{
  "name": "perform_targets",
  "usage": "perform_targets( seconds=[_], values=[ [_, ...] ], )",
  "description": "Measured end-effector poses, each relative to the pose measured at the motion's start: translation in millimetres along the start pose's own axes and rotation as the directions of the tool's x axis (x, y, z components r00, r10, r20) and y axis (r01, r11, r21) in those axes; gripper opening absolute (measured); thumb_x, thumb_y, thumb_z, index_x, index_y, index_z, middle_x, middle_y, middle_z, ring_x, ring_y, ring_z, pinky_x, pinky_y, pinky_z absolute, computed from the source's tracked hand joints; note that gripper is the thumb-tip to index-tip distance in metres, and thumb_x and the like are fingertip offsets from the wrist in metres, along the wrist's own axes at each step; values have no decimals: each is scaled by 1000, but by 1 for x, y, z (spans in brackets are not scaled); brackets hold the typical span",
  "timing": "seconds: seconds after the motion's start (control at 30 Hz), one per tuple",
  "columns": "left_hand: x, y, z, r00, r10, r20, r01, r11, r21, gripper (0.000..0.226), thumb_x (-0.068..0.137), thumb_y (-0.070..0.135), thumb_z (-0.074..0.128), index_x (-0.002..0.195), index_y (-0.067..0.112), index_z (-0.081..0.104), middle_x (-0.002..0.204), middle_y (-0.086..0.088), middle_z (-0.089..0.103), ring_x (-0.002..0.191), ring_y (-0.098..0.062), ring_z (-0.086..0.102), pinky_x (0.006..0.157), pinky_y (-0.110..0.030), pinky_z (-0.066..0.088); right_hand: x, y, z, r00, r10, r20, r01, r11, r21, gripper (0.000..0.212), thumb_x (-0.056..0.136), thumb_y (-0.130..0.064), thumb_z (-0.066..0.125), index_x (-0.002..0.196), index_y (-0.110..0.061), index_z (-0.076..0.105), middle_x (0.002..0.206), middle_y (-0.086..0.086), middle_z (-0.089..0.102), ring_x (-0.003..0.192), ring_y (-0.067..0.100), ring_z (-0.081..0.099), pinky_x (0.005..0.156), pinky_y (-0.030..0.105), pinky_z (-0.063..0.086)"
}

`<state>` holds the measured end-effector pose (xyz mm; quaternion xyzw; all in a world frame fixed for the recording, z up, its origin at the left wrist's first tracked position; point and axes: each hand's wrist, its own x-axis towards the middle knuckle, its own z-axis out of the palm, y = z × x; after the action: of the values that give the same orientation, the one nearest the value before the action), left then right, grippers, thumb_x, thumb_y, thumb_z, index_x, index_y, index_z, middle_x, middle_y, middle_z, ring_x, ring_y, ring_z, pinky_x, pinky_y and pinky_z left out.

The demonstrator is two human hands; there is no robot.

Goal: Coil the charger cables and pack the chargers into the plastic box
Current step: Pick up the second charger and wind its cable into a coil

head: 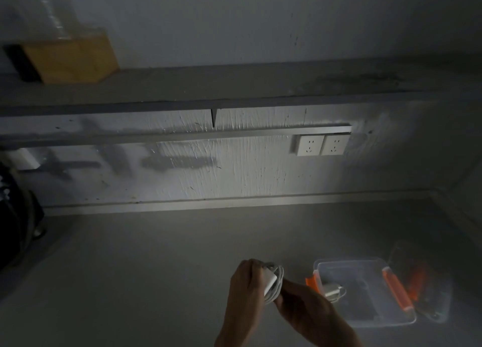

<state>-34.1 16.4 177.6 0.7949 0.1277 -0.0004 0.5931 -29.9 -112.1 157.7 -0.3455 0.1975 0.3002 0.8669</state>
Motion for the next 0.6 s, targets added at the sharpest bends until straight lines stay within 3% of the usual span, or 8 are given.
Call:
perform_targets(
  seconds=[0.1,0.17,0.27,0.37,0.5,0.6],
  values=[
    [-1,6,1,1000,20,15,-19,999,-44,31,87,33,41,76,21,66,86,-2,71,82,-15,65,78,-36,53,0,-7,-2,999,53,-3,-53,998,41,19,77,2,60,87,6,75,79,15,73,59,18,69,49,19,55],
    [-1,6,0,1000,9,4,-9,998,-60,32,89,27,43,68,24,67,77,2,71,74,-7,66,68,-25,51,0,-11,0,996,79,-30,-77,995,64,16,76,1,59,81,6,74,70,13,70,49,16,65,40,16,50],
    [0,3,1,999,33,8,-33,999,11,30,85,30,40,62,25,60,69,3,65,70,-9,60,70,-31,48,0,-14,3,996,72,-53,-69,996,58,12,73,2,61,78,5,72,65,10,67,47,12,60,40,16,50],
    [1,-3,0,996,84,-18,-84,996,43,31,80,34,37,70,21,63,79,-1,69,83,-19,65,81,-35,50,0,-12,8,996,46,-80,-43,998,37,11,69,1,65,76,4,72,63,11,66,47,12,61,41,17,51],
    [5,-10,-3,991,127,-45,-124,991,52,49,70,49,31,74,16,68,83,-3,73,82,-14,66,80,-32,50,1,-5,7,987,59,-153,-65,997,-39,8,66,-4,68,67,1,74,62,10,65,47,12,59,41,16,49],
    [3,-11,-2,981,193,-27,-188,974,127,42,71,50,26,69,25,60,83,-4,71,80,-12,63,81,-31,47,-5,-8,9,984,79,-158,-85,996,-35,10,69,-4,66,65,0,74,60,9,65,46,12,59,39,16,47]
  ],
)
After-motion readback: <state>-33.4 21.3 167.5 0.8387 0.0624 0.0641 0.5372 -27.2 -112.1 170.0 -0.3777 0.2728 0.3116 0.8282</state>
